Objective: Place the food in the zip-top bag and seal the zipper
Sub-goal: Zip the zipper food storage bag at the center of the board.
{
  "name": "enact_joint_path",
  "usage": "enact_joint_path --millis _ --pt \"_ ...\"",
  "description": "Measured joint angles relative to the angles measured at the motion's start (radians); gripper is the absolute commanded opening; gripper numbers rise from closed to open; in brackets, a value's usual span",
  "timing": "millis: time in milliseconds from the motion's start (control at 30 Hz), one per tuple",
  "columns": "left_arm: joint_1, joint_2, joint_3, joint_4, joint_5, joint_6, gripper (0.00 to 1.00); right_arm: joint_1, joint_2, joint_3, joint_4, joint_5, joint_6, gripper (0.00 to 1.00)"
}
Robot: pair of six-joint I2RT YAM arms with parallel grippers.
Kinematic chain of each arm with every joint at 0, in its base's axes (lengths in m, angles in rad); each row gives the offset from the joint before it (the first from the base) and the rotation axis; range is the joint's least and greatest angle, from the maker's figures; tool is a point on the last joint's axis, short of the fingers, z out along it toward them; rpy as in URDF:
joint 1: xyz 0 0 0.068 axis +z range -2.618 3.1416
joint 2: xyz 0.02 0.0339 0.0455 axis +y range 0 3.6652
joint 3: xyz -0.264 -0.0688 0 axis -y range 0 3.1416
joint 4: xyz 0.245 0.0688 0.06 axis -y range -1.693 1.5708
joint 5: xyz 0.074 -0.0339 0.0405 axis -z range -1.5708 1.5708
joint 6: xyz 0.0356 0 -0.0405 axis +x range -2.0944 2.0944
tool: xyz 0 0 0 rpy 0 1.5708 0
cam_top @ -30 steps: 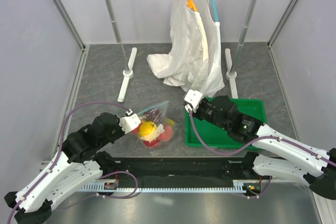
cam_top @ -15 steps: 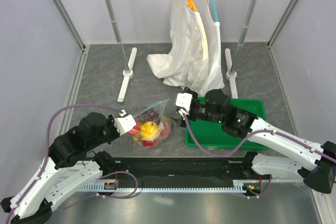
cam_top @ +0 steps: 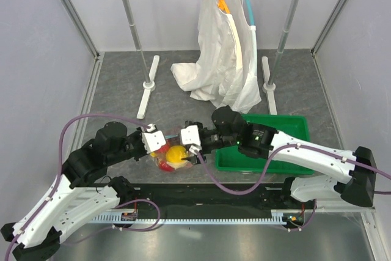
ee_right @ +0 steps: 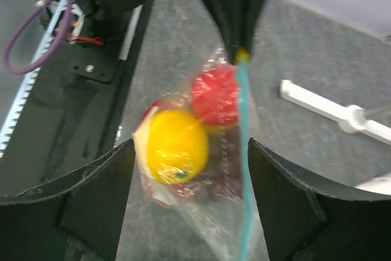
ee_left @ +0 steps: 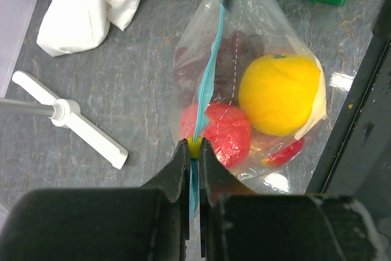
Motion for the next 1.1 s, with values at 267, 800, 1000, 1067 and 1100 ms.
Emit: enact_joint_path --millis 267,800,1000,1067,1100 --pt "0.0 -0.035 0.0 0.003 0.033 0.0 0.02 0.05 0.102 0.017 -0.013 0.122 0.004 0.76" --pt "0.0 -0.071 0.0 -0.01 0.077 0.0 0.02 0.049 0.148 0.045 0.003 0.205 -0.043 0.4" --pt "0.0 -0.098 -0.002 -0.015 0.076 0.0 0.02 0.049 0.201 0.047 -0.01 0.222 -0.075 0.0" --pt "0.0 -0.103 -0.003 -0.019 0.075 0.0 0.02 0.049 0.207 0.05 -0.013 0.229 -0.079 0.0" --pt "0.0 -0.109 -0.004 -0.024 0.071 -0.001 0.02 0.051 0.207 0.054 -0.017 0.233 -0.079 0.0"
